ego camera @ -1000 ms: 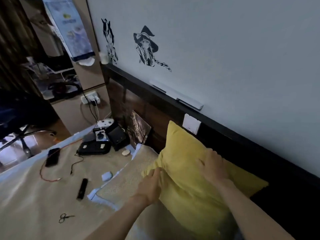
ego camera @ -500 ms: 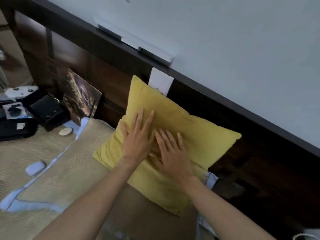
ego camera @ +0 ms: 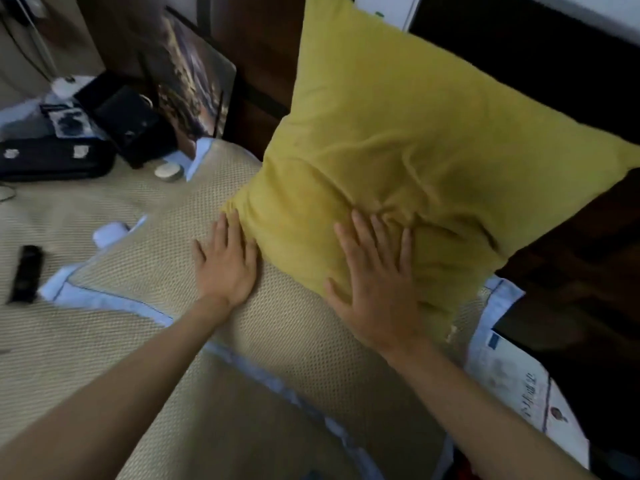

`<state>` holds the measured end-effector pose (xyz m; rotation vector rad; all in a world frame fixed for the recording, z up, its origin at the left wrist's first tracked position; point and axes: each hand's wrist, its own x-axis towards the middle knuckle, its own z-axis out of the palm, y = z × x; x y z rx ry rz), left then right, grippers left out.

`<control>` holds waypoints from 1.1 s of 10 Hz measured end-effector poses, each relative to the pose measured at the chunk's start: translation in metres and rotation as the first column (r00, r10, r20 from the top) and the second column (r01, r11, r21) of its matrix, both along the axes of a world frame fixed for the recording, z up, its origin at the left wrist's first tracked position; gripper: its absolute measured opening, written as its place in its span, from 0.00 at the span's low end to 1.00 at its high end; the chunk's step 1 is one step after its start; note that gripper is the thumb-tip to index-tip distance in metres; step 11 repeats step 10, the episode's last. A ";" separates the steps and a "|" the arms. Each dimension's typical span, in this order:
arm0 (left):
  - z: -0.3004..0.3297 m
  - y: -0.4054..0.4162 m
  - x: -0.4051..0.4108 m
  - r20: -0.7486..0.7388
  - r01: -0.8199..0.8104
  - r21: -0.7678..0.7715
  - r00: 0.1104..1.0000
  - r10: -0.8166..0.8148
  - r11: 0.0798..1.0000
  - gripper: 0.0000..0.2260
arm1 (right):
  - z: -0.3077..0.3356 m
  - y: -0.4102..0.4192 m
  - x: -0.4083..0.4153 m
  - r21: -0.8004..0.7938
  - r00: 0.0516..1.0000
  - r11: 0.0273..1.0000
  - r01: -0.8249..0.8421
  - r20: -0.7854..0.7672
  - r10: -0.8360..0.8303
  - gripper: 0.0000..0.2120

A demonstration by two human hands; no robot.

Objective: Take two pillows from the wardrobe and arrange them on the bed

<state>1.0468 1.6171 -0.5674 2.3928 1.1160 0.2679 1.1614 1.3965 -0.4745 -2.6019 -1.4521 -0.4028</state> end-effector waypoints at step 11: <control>0.180 -0.134 -0.044 0.252 0.371 0.306 0.857 -0.450 0.877 0.21 | 0.089 -0.145 -0.043 0.210 0.536 0.833 0.512 -0.836 -0.119 0.11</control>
